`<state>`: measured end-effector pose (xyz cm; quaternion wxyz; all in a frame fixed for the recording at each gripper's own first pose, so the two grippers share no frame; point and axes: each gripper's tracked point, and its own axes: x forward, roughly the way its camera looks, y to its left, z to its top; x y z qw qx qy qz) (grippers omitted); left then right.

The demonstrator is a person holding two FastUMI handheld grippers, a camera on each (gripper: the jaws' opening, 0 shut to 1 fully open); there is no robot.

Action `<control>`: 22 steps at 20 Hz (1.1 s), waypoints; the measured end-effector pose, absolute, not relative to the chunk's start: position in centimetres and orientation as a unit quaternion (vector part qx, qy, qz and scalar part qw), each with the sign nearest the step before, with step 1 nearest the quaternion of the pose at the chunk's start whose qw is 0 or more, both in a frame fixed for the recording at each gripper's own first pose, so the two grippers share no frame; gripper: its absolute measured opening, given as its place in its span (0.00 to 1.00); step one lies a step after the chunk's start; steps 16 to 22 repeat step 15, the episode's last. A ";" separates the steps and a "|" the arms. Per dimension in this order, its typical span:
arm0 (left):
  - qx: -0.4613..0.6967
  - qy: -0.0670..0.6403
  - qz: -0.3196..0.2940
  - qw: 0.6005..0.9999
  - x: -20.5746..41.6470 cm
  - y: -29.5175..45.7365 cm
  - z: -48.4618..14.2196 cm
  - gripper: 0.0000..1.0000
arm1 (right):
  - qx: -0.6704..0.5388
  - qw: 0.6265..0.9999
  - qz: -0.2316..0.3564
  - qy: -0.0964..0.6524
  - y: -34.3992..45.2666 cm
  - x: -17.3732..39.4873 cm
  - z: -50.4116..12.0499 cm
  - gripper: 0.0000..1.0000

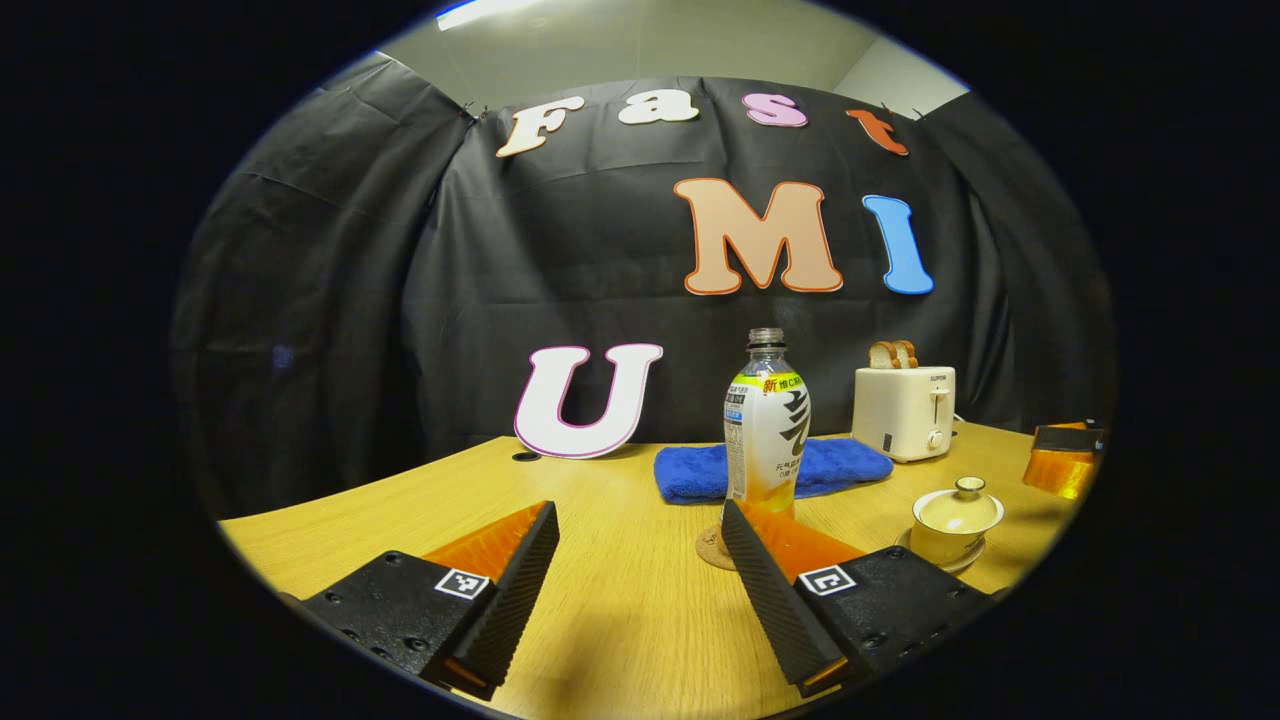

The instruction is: Open the teacup lid with one hand, grasp the water bottle and pour water into the teacup with the other hand; after pouring, place the water bottle on the coaster and then close the teacup lid.

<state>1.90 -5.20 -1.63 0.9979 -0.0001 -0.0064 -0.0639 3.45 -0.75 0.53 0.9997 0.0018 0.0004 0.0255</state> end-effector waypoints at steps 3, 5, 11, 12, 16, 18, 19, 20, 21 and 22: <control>0.000 -0.006 -0.063 0.998 1.9 -5.1 -1.6 0.95 | -0.001 0.999 -0.038 -0.002 -3.8 3.3 0.7 1.00; 0.000 -0.006 -0.061 0.998 1.9 -5.1 -1.6 0.96 | -0.002 0.998 -0.065 -0.003 -4.8 3.2 0.8 0.96; 0.001 -0.007 -0.056 0.998 1.9 -4.9 -1.6 0.95 | -0.006 0.989 -0.146 -0.006 -7.9 2.8 1.0 0.96; 0.001 -0.007 -0.055 0.998 2.0 -4.8 -1.6 0.95 | -0.006 0.987 -0.158 -0.007 -8.5 2.6 0.9 0.96; 0.002 -0.007 -0.053 0.999 1.9 -4.7 -1.6 0.95 | -0.007 0.986 -0.167 -0.007 -8.6 2.6 1.0 0.96; 0.002 -0.007 -0.053 0.999 1.9 -4.7 -1.6 0.95 | -0.007 0.986 -0.167 -0.007 -8.6 2.6 1.0 0.96; 0.002 -0.007 -0.053 0.999 1.9 -4.7 -1.6 0.95 | -0.007 0.986 -0.167 -0.007 -8.6 2.6 1.0 0.96; 0.002 -0.007 -0.053 0.999 1.9 -4.7 -1.6 0.95 | -0.007 0.986 -0.167 -0.007 -8.6 2.6 1.0 0.96; 0.002 -0.007 -0.053 0.999 1.9 -4.7 -1.6 0.95 | -0.007 0.986 -0.167 -0.007 -8.6 2.6 1.0 0.96; 0.002 -0.007 -0.053 0.999 1.9 -4.7 -1.6 0.95 | -0.007 0.986 -0.167 -0.007 -8.6 2.6 1.0 0.96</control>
